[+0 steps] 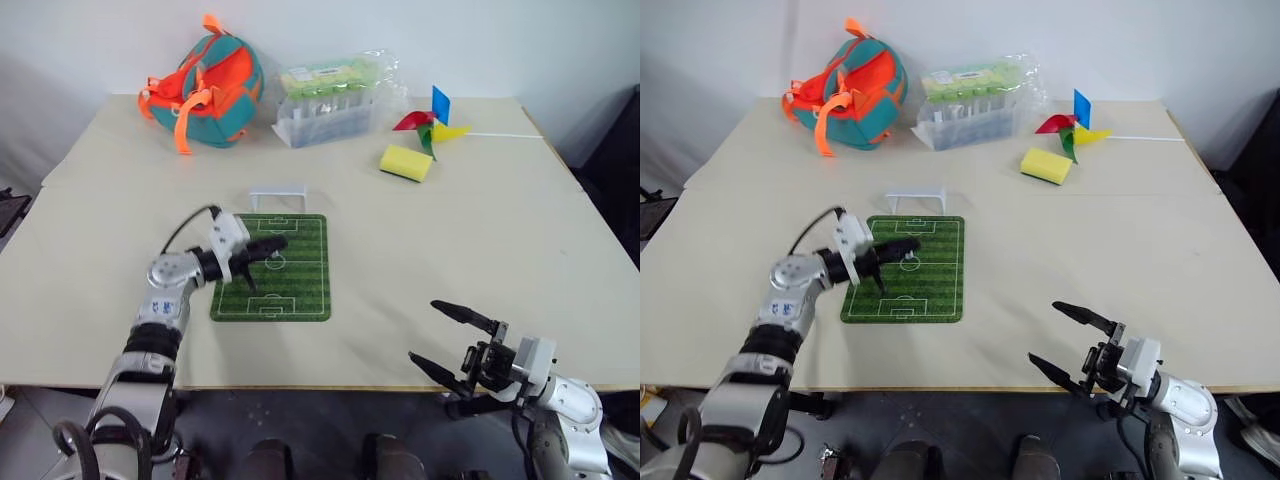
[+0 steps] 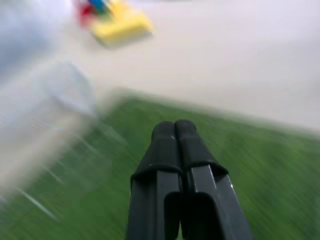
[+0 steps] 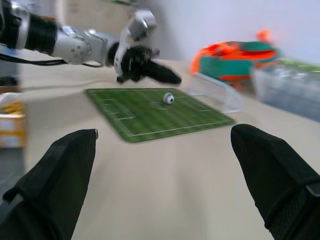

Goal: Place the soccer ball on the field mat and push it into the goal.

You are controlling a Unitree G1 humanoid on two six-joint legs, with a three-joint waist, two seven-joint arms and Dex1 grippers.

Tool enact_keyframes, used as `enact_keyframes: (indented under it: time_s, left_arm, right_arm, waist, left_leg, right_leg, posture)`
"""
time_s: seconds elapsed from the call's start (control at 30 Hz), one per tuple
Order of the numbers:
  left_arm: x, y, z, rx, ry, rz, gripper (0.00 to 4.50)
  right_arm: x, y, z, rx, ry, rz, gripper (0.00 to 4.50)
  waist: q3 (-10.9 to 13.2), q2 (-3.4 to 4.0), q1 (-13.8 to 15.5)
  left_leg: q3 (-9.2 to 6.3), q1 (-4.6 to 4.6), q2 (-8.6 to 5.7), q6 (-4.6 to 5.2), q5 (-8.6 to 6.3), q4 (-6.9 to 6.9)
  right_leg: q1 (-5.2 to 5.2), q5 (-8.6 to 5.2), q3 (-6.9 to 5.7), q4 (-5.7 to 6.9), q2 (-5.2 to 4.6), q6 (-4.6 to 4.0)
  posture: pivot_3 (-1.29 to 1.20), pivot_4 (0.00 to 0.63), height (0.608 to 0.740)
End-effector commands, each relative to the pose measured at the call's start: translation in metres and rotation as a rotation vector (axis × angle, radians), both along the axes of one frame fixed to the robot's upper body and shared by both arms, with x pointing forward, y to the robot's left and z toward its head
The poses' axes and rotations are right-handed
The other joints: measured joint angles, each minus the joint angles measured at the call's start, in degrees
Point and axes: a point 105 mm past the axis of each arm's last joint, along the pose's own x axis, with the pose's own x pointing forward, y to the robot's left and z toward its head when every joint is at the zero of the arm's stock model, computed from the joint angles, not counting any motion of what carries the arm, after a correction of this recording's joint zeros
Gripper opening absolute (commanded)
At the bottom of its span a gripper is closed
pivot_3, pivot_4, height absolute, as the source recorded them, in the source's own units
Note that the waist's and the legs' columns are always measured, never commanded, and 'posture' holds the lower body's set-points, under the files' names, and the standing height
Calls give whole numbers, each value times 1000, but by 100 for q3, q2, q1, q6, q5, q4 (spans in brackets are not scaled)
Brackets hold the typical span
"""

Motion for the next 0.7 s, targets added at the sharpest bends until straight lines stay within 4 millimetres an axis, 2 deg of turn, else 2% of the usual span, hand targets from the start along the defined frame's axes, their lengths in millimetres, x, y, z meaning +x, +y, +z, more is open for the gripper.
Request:
enact_keyframes:
  time_s: [0.03, 0.2, 0.27, 0.37, 0.47, 0.57, 0.7]
  left_arm:
    - [-19, 13, 4, -44, -34, -60, 41]
    - [-51, 45, -11, -16, 14, -35, 41]
    - [-75, 74, -20, -34, 64, 49, 41]
    - [-99, 100, -21, -71, 104, 164, 41]
    - [-108, 115, -15, -77, 90, 304, 41]
    - [-112, 123, -16, -71, 123, 394, 41]
    - [-123, 130, -17, -76, 126, 464, 41]
  right_arm:
    - [7, 0, 19, 43, -62, -73, 4500]
    - [18, 1, 30, 60, -82, -115, 4500]
    - [26, -1, 36, 84, -89, -136, 4500]
    - [32, 2, 43, 97, -91, -131, 4500]
    - [35, 7, 46, 99, -89, -116, 4500]
    - [38, 10, 48, 98, -90, -108, 4500]
    - [45, 14, 53, 109, -95, -98, 4500]
  waist:
    - [-1, 3, -77]
    - [0, 2, -180]
    - [0, 2, -194]
    - [1, 4, -206]
    - [2, 5, -126]
    - [2, 5, -27]
    - [1, 6, -50]
  left_leg:
    - [3, 6, 1, 0, 0, -9]
    - [12, 7, 9, -1, 0, -15]
    - [11, 5, 10, -1, 0, -10]
    - [13, 13, 15, -4, -5, -10]
    - [11, 14, 17, -3, -6, -7]
    - [11, 13, 16, -3, -8, -1]
    - [13, 13, 17, -5, -11, -7]
  right_leg:
    - [0, -1, 0, 1, 0, -2]
    - [-11, -3, -1, 3, 3, -5]
    - [-11, -3, 1, 3, 3, -5]
    - [-9, -2, 11, 7, 3, -5]
    - [-9, -3, 11, 12, 3, -7]
    - [-8, -1, 13, 14, 3, -9]
    - [-11, -1, 13, 11, 3, -10]
  posture:
    - [0, 150, 740]
    - [0, 150, 740]
    - [0, 150, 740]
    - [0, 150, 740]
    - [0, 150, 740]
    - [0, 150, 740]
    - [0, 150, 740]
